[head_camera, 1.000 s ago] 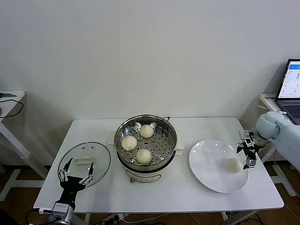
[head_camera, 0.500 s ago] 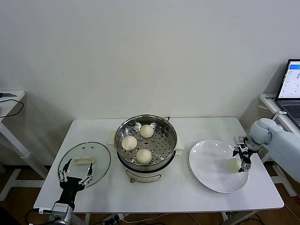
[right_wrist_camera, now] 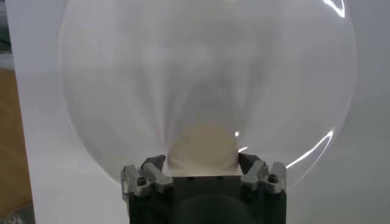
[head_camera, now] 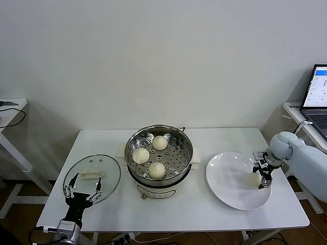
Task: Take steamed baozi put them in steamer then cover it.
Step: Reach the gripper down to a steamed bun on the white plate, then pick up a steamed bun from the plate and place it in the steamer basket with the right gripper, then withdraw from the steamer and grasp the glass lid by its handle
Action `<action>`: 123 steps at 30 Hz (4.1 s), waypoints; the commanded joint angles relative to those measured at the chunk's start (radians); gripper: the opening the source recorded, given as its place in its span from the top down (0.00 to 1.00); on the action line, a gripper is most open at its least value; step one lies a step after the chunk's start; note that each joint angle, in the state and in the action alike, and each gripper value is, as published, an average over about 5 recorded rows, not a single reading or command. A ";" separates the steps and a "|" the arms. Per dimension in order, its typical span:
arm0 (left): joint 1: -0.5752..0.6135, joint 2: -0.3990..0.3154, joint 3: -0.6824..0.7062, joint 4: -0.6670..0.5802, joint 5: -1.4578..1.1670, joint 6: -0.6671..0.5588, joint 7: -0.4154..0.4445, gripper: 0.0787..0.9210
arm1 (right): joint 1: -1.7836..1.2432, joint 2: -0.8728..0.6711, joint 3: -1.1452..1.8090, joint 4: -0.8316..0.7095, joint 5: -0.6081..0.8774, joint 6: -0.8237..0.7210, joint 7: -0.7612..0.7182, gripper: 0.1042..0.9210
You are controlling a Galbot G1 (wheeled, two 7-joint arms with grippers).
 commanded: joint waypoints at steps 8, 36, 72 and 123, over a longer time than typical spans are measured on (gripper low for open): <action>0.000 -0.001 0.005 -0.007 0.002 -0.001 0.000 0.12 | 0.006 -0.019 0.005 0.031 0.014 -0.002 -0.008 0.26; -0.030 0.026 0.013 -0.004 -0.015 -0.002 0.020 0.12 | 1.237 0.140 -1.049 0.596 0.972 -0.480 0.115 0.27; -0.054 0.032 -0.038 0.026 -0.041 0.008 0.030 0.12 | 0.780 0.650 -0.866 0.082 0.804 -0.479 0.117 0.27; -0.069 0.042 -0.045 -0.019 -0.077 0.054 0.035 0.12 | 0.526 -0.072 -0.172 0.425 0.988 -0.344 0.472 0.12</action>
